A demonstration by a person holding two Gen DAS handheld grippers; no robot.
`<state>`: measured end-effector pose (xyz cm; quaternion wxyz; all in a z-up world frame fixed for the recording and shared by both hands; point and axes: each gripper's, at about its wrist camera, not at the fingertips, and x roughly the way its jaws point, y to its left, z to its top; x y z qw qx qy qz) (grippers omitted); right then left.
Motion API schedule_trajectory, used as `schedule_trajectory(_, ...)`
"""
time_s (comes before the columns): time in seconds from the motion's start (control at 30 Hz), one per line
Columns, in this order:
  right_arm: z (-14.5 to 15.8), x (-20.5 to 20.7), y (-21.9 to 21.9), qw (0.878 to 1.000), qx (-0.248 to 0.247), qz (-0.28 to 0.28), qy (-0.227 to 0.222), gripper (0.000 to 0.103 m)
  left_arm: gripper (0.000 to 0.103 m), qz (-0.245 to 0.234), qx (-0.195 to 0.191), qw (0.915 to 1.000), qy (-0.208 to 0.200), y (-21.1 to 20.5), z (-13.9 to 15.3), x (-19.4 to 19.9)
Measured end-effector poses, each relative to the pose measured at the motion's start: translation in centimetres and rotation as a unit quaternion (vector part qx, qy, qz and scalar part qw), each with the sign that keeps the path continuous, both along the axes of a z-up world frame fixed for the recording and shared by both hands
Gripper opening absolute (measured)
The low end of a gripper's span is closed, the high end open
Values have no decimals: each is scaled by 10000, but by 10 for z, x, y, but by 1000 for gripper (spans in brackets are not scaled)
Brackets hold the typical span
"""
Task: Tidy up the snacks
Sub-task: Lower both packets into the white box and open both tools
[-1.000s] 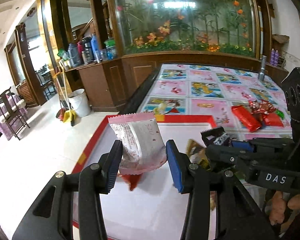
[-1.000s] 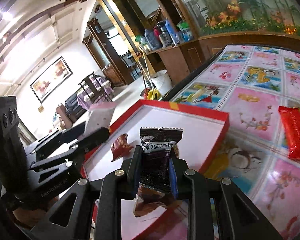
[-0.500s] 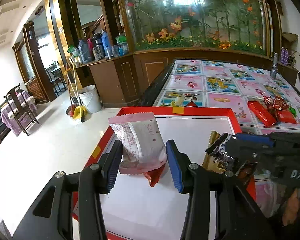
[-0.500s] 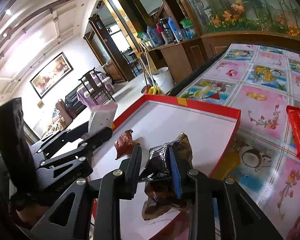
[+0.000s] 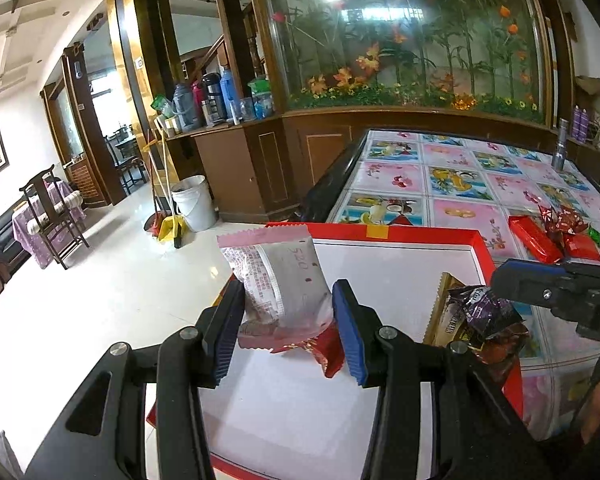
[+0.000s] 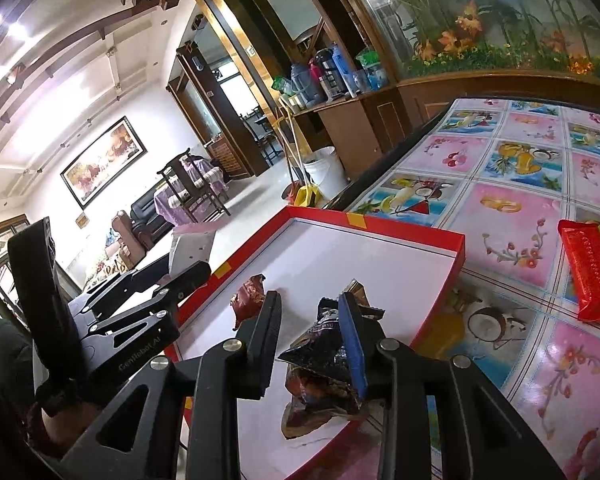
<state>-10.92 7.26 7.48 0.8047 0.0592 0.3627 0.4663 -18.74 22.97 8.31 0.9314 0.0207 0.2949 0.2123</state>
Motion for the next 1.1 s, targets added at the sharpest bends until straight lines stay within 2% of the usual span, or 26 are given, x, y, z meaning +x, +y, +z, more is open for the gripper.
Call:
schedule_trajectory(0.57,3,-4,4,10000,14,68,-49,33,46,213,80,9997,-109,9,2,-5)
schedule_trajectory(1.1,3,-3,4,9999,36,101,-42,33,46,222,94,9996,-108,9,4,-4)
